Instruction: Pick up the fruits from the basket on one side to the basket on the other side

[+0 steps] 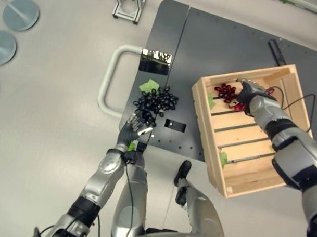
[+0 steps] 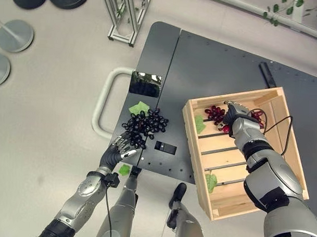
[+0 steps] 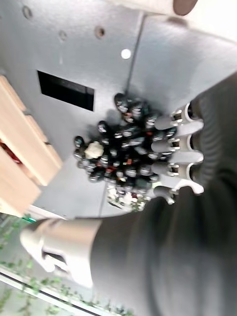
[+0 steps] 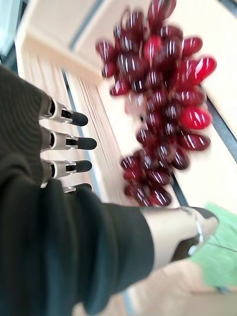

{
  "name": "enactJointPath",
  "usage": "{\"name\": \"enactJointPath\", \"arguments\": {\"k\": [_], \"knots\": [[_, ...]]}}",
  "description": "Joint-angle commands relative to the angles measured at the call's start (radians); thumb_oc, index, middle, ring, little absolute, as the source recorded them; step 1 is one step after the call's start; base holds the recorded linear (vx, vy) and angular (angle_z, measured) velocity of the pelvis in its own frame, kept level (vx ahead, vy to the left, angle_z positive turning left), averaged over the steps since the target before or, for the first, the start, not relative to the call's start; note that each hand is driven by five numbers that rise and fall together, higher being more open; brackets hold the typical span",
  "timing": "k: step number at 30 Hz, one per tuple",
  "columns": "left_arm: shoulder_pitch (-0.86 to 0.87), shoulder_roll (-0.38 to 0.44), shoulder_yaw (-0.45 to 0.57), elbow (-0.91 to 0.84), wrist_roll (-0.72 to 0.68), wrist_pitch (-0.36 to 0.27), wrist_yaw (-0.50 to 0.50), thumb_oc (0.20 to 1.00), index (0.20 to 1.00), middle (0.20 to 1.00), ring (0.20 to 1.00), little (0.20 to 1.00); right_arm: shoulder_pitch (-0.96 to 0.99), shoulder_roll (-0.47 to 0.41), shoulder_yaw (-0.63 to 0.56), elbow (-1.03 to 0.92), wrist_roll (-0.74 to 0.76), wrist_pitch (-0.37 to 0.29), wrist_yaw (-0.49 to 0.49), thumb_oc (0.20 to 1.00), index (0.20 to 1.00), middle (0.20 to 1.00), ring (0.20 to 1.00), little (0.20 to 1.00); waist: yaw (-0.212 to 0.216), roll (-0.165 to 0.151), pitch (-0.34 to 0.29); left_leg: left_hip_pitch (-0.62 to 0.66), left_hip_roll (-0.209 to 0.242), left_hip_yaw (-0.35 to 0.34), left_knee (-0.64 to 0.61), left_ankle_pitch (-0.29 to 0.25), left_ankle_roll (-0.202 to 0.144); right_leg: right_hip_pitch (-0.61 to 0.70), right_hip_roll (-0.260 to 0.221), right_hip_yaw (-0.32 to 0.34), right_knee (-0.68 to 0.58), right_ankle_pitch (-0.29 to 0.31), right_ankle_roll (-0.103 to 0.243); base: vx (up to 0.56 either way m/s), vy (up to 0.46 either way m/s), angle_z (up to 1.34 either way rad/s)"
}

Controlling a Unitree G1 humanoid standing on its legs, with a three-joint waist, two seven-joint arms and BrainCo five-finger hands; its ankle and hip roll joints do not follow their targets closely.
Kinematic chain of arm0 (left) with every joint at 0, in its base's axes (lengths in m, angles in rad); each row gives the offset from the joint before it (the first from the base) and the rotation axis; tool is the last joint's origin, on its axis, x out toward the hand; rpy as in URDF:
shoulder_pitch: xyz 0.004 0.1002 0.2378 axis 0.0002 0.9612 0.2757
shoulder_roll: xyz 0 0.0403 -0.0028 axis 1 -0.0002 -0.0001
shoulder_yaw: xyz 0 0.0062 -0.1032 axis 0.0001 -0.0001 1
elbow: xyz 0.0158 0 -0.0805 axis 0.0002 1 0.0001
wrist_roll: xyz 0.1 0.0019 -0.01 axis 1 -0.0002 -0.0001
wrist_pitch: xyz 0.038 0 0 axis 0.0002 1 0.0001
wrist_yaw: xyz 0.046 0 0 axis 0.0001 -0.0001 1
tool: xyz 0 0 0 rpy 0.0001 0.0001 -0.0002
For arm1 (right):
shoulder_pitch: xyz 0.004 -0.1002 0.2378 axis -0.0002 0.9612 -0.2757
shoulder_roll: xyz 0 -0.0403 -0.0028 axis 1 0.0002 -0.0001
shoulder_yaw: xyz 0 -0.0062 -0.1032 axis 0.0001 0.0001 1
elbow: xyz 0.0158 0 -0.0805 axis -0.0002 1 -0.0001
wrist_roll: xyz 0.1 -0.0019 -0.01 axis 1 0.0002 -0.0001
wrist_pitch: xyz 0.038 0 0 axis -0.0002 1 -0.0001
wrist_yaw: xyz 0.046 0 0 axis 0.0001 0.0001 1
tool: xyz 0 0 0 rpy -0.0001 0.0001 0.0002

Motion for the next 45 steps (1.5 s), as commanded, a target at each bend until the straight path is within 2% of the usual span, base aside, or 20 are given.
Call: {"name": "enactJointPath", "arguments": {"k": [1, 5, 12, 19, 23, 31, 37, 45], "knots": [[0.007, 0.011, 0.023, -0.055, 0.007, -0.029, -0.002, 1.000, 1.000, 1.000, 1.000, 1.000, -0.070, -0.060, 0.057, -0.026, -0.074, 0.012, 0.027, 1.000, 1.000, 1.000, 1.000, 1.000, 0.003, -0.071, -0.009, 0.005, -0.024, -0.019, -0.003, -0.073, 0.025, -0.090, -0.063, 0.019, 0.013, -0.014, 0.014, 0.01, -0.036, 0.15], [-0.008, 0.005, 0.027, -0.052, 0.006, -0.022, 0.005, 1.000, 1.000, 1.000, 1.000, 1.000, -0.059, -0.056, 0.045, -0.019, -0.065, 0.020, 0.040, 1.000, 1.000, 1.000, 1.000, 1.000, 0.004, -0.079, -0.009, 0.003, -0.023, -0.026, -0.006, -0.071, 0.022, -0.082, -0.063, 0.008, 0.009, -0.017, 0.012, -0.01, -0.011, 0.06], [-0.027, -0.014, 0.028, -0.060, -0.004, -0.017, 0.025, 1.000, 1.000, 1.000, 1.000, 1.000, -0.033, -0.039, -0.059, 0.040, 0.031, 0.038, -0.031, 1.000, 1.000, 1.000, 1.000, 1.000, 0.001, -0.089, -0.009, -0.001, -0.020, -0.027, -0.006, -0.070, 0.019, -0.079, -0.058, 0.004, 0.003, -0.022, 0.007, -0.01, -0.004, 0.02], [-0.027, -0.035, 0.026, -0.073, -0.015, -0.022, 0.051, 1.000, 1.000, 1.000, 1.000, 1.000, 0.020, 0.000, -0.147, 0.072, 0.108, 0.037, -0.097, 1.000, 1.000, 1.000, 1.000, 1.000, 0.003, -0.075, -0.009, -0.006, -0.015, -0.025, -0.010, -0.072, 0.016, -0.083, -0.054, 0.001, 0.005, -0.029, 0.005, 0.00, 0.004, 0.00], [-0.020, -0.038, 0.046, -0.079, -0.012, -0.025, 0.068, 1.000, 1.000, 1.000, 1.000, 1.000, 0.065, -0.001, -0.193, 0.020, 0.151, 0.026, -0.119, 1.000, 1.000, 1.000, 1.000, 1.000, -0.011, -0.080, -0.009, -0.014, -0.015, -0.024, -0.007, -0.067, 0.020, -0.091, -0.057, 0.005, 0.003, -0.023, 0.007, 0.00, 0.000, 0.00], [0.006, -0.043, 0.080, -0.104, -0.009, -0.034, 0.092, 1.000, 1.000, 1.000, 1.000, 1.000, 0.237, -0.068, -0.308, -0.125, 0.186, 0.023, -0.163, 1.000, 1.000, 1.000, 1.000, 1.000, -0.035, -0.099, -0.009, -0.013, -0.013, -0.020, -0.007, -0.073, 0.021, -0.093, -0.055, 0.008, 0.007, -0.031, 0.005, 0.00, 0.000, 0.00], [0.010, -0.031, 0.065, -0.125, -0.001, -0.038, 0.088, 1.000, 1.000, 1.000, 1.000, 1.000, 0.281, -0.064, -0.333, -0.103, 0.198, 0.017, -0.182, 1.000, 1.000, 1.000, 1.000, 1.000, -0.033, -0.085, -0.009, -0.024, -0.012, -0.019, -0.006, -0.079, 0.023, -0.108, -0.057, 0.010, 0.015, -0.036, 0.005, 0.00, 0.003, -0.01], [0.003, -0.033, 0.025, -0.146, -0.009, -0.048, 0.096, 1.000, 1.000, 1.000, 1.000, 1.000, 0.228, 0.025, -0.307, -0.005, 0.199, 0.013, -0.214, 1.000, 1.000, 1.000, 1.000, 1.000, -0.019, -0.051, -0.009, -0.055, -0.020, -0.022, 0.000, -0.072, 0.026, -0.134, -0.060, 0.009, 0.015, -0.030, 0.006, 0.00, 0.003, 0.00]]}}
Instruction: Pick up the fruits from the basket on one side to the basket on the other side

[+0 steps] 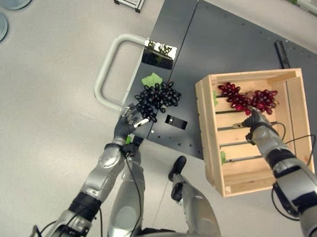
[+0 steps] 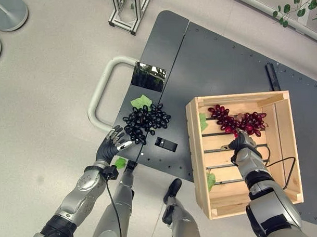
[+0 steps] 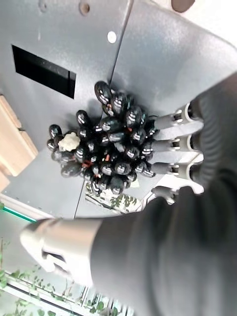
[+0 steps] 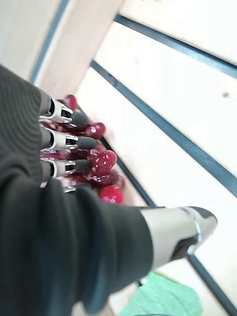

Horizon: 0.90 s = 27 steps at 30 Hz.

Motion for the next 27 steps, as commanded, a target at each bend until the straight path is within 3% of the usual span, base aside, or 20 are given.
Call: {"name": "enactJointPath", "arguments": {"k": [1, 10, 16, 21, 27], "knots": [[0.026, -0.016, -0.014, -0.124, -0.008, -0.051, 0.009, 1.000, 1.000, 1.000, 1.000, 1.000, -0.077, -0.032, 0.051, 0.030, 0.014, -0.015, -0.028, 1.000, 1.000, 1.000, 1.000, 1.000, -0.009, 0.006, -0.013, -0.005, -0.021, -0.010, 0.015, -0.092, 0.027, -0.076, -0.057, 0.011, 0.002, -0.029, 0.006, 0.00, 0.000, 0.00], [0.022, -0.017, -0.006, -0.127, 0.002, -0.056, 0.028, 1.000, 1.000, 1.000, 1.000, 1.000, -0.092, -0.002, 0.055, -0.032, 0.009, -0.018, -0.054, 1.000, 1.000, 1.000, 1.000, 1.000, -0.005, 0.008, -0.013, -0.012, -0.024, -0.017, 0.015, -0.090, 0.027, -0.076, -0.059, 0.006, -0.001, -0.029, 0.007, 0.00, 0.000, 0.00], [0.030, -0.013, 0.026, -0.127, 0.013, -0.054, 0.045, 1.000, 1.000, 1.000, 1.000, 1.000, -0.023, -0.051, 0.006, -0.265, 0.016, -0.022, -0.074, 1.000, 1.000, 1.000, 1.000, 1.000, -0.019, -0.016, -0.013, -0.012, -0.022, -0.018, 0.015, -0.093, 0.025, -0.078, -0.059, 0.008, 0.001, -0.032, 0.007, 0.00, 0.000, 0.00], [0.051, -0.010, 0.068, -0.133, 0.027, -0.049, 0.049, 1.000, 1.000, 1.000, 1.000, 1.000, 0.168, -0.111, -0.137, -0.592, 0.000, -0.030, -0.075, 1.000, 1.000, 1.000, 1.000, 1.000, -0.046, -0.047, -0.013, -0.007, -0.016, -0.017, 0.013, -0.098, 0.026, -0.077, -0.057, 0.008, 0.003, -0.037, 0.007, 0.00, 0.000, 0.00], [0.061, 0.000, 0.088, -0.151, 0.036, -0.042, 0.042, 1.000, 1.000, 1.000, 1.000, 1.000, 0.297, -0.156, -0.264, -0.822, -0.021, -0.035, -0.052, 1.000, 1.000, 1.000, 1.000, 1.000, -0.066, -0.066, -0.013, -0.002, -0.013, -0.011, 0.014, -0.103, 0.027, -0.076, -0.056, 0.015, 0.003, -0.040, 0.005, 0.00, 0.000, 0.00]]}}
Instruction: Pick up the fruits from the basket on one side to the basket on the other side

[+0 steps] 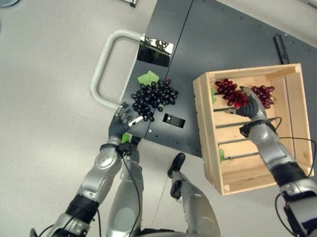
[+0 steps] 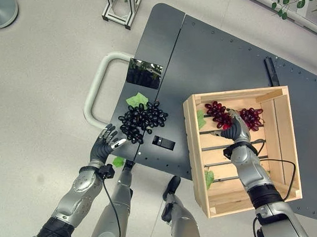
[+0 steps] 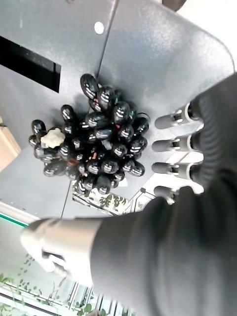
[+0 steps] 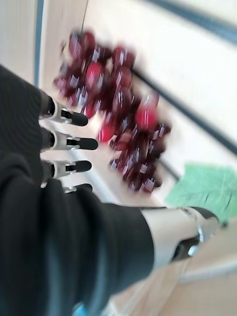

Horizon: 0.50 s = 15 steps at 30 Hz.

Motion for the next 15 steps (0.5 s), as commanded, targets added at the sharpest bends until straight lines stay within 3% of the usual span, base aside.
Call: {"name": "enactJointPath", "arguments": {"k": [1, 9, 15], "knots": [[0.032, 0.001, 0.039, -0.109, 0.033, -0.037, -0.006, 1.000, 1.000, 1.000, 1.000, 1.000, -0.006, -0.084, -0.051, -0.090, -0.027, -0.028, -0.006, 1.000, 1.000, 1.000, 1.000, 1.000, -0.021, -0.059, -0.017, 0.019, -0.014, -0.007, 0.020, -0.104, 0.029, -0.062, -0.061, 0.023, 0.011, -0.040, 0.005, 0.00, 0.000, 0.00], [0.039, 0.016, 0.049, -0.131, 0.038, -0.032, -0.014, 1.000, 1.000, 1.000, 1.000, 1.000, 0.022, -0.115, -0.098, -0.176, -0.034, -0.030, 0.017, 1.000, 1.000, 1.000, 1.000, 1.000, -0.028, -0.064, -0.017, 0.011, -0.016, -0.002, 0.026, -0.099, 0.032, -0.073, -0.062, 0.031, 0.013, -0.031, 0.006, 0.00, 0.002, 0.00], [0.042, 0.021, 0.031, -0.131, 0.032, -0.034, -0.027, 1.000, 1.000, 1.000, 1.000, 1.000, -0.106, -0.125, 0.009, 0.027, -0.052, 0.004, 0.025, 1.000, 1.000, 1.000, 1.000, 1.000, -0.004, -0.051, -0.017, 0.010, -0.017, -0.007, 0.029, -0.104, 0.032, -0.074, -0.061, 0.030, 0.015, -0.035, 0.005, -0.01, 0.001, -0.01]]}}
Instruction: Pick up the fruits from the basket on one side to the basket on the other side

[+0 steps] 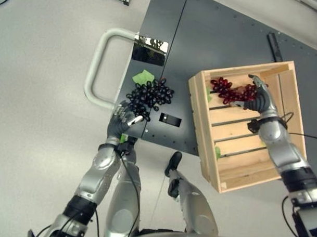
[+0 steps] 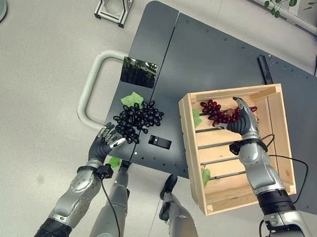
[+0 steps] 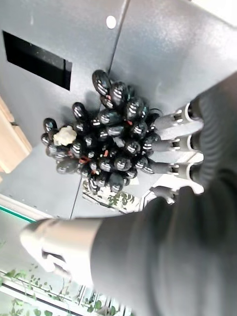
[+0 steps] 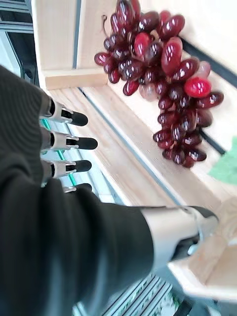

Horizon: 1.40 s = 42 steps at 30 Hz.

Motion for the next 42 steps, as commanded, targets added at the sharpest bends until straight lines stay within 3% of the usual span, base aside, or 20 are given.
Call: {"name": "enactJointPath", "arguments": {"k": [1, 10, 21, 27, 36, 42], "knots": [[0.035, 0.000, 0.028, -0.106, 0.031, -0.034, -0.024, 1.000, 1.000, 1.000, 1.000, 1.000, -0.105, -0.086, 0.071, 0.090, -0.037, 0.012, -0.012, 1.000, 1.000, 1.000, 1.000, 1.000, 0.008, -0.025, -0.018, 0.007, -0.018, -0.013, 0.028, -0.103, 0.032, -0.069, -0.061, 0.021, 0.011, -0.035, 0.004, 0.00, 0.000, 0.00], [0.029, 0.007, -0.011, -0.105, 0.012, -0.050, -0.020, 1.000, 1.000, 1.000, 1.000, 1.000, -0.376, -0.050, 0.270, 0.529, -0.048, 0.029, -0.041, 1.000, 1.000, 1.000, 1.000, 1.000, 0.046, 0.000, -0.018, -0.019, -0.023, -0.028, 0.034, -0.097, 0.028, -0.087, -0.062, 0.008, 0.016, -0.030, 0.003, 0.00, 0.000, 0.00], [0.007, 0.011, -0.070, -0.111, 0.001, -0.058, -0.027, 1.000, 1.000, 1.000, 1.000, 1.000, -0.536, 0.001, 0.425, 0.879, -0.157, 0.055, -0.012, 1.000, 1.000, 1.000, 1.000, 1.000, 0.072, 0.031, -0.018, -0.059, -0.037, -0.046, 0.039, -0.085, 0.023, -0.115, -0.069, -0.014, 0.025, -0.025, 0.004, -0.01, -0.004, 0.07], [-0.005, 0.004, -0.090, -0.111, -0.005, -0.060, -0.030, 1.000, 1.000, 1.000, 1.000, 1.000, -0.530, 0.023, 0.421, 0.927, -0.168, 0.066, -0.013, 1.000, 1.000, 1.000, 1.000, 1.000, 0.080, 0.046, -0.018, -0.070, -0.042, -0.055, 0.039, -0.082, 0.021, -0.122, -0.072, -0.025, 0.028, -0.025, 0.005, 0.00, -0.006, 0.11], [-0.032, -0.026, -0.118, -0.099, -0.012, -0.055, -0.025, 1.000, 1.000, 1.000, 1.000, 1.000, -0.449, 0.147, 0.383, 0.981, -0.175, 0.084, -0.014, 1.000, 1.000, 1.000, 1.000, 1.000, 0.091, 0.072, -0.018, -0.091, -0.050, -0.067, 0.043, -0.077, 0.022, -0.135, -0.078, -0.034, 0.036, -0.028, 0.004, 0.00, 0.000, 0.01], [-0.037, -0.035, -0.123, -0.115, -0.017, -0.060, -0.004, 1.000, 1.000, 1.000, 1.000, 1.000, -0.382, 0.200, 0.285, 0.953, -0.059, 0.067, -0.088, 1.000, 1.000, 1.000, 1.000, 1.000, 0.090, 0.095, -0.018, -0.119, -0.051, -0.066, 0.043, -0.070, 0.022, -0.166, -0.080, -0.035, 0.042, -0.027, 0.005, 0.00, 0.000, 0.00]]}}
